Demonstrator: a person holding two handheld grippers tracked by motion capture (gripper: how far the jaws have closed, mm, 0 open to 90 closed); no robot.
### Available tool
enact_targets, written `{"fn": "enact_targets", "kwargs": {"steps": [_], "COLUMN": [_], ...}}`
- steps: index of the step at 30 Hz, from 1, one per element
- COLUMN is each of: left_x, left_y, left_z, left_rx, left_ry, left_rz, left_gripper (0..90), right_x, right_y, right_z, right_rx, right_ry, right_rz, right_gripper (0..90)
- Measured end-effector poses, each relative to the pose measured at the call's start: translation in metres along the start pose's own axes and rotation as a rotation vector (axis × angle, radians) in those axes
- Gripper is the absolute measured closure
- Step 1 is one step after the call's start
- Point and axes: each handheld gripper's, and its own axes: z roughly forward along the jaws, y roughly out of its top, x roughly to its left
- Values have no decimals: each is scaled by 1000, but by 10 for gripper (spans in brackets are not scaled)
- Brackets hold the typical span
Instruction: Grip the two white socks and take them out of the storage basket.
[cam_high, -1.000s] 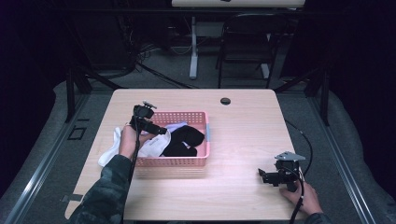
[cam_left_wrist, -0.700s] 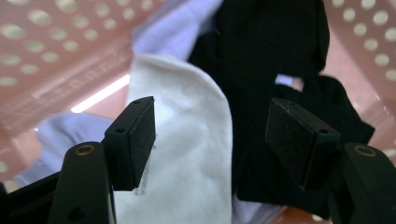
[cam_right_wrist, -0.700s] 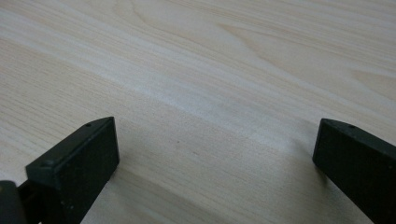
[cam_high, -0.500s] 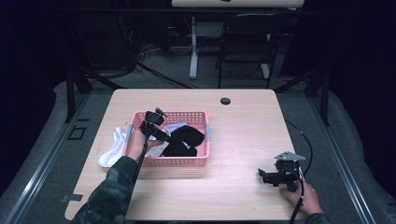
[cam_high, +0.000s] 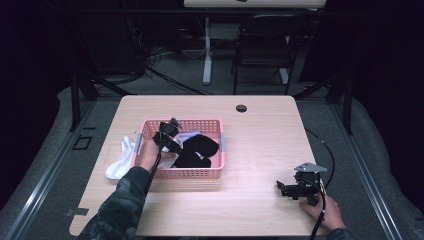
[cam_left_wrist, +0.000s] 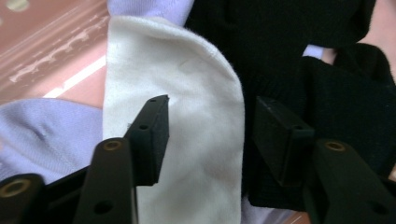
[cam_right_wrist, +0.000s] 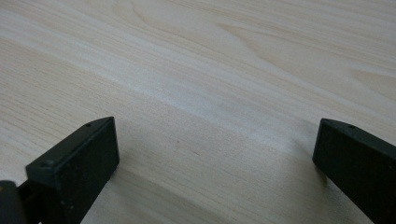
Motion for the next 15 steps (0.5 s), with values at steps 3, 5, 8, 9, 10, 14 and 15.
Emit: {"fn": "enact_targets", "kwargs": {"steps": [3,5,8,9,10,14,15], "left_x": [3,7,10,11,12,12,12], "left_y": [0,-1,-1,-1,-1,-3,-4], "left_z": [2,3,3,2,1,-9,-12], "left_rx": [3,-2,-4,-4,-11,-52,-65], "left_ry": [-6,-13,-7,-5,-5,13,15], "left_rz": [-7,-23,-25,-24,-23,-8,-5], "left_gripper": [592,647,736,767,790,848,852], "right_x": [0,0,0,0,0,0,0], "right_y": [0,0,0,0,0,0,0], "right_z": [0,0,0,0,0,0,0], "right_rx": [0,-1,-1,-1,0,0,0], "right_ry": [0,0,0,0,0,0,0], "right_rz": [0,0,-1,0,0,0,0], "right_gripper": [0,0,0,0,0,0,0]}}
